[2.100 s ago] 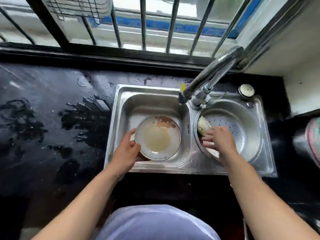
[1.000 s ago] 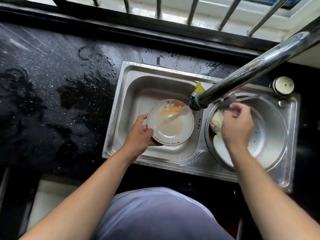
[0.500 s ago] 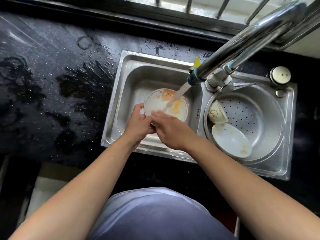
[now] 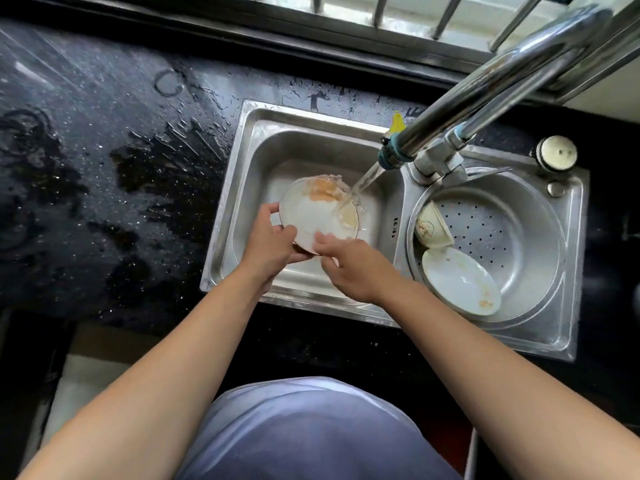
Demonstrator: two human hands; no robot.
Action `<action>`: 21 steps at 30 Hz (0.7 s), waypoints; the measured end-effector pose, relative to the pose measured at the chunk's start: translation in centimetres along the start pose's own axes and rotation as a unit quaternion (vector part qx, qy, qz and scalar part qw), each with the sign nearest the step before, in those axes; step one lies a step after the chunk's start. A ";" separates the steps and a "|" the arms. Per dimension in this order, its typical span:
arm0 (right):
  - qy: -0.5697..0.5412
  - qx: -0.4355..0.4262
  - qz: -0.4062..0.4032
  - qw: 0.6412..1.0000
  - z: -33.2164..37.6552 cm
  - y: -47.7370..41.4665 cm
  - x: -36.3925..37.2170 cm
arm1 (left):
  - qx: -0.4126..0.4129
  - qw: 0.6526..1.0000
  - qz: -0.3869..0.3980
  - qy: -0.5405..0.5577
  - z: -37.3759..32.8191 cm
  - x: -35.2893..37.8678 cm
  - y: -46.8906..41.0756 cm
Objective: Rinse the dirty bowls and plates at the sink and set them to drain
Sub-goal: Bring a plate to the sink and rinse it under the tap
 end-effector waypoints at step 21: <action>-0.041 -0.078 -0.011 0.996 2.3 -1.4 -0.5 | 0.000 0.999 0.031 0.026 0.2 0.4 0.6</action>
Point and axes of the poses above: each hand's wrist, its own y-axis away from the middle knuckle, its own x-axis out of the palm, z = x × y, the point moved 3 cm from there along -y, towards the middle knuckle, and after that the axes turned 11 degrees about z, right-handed, at the moved point
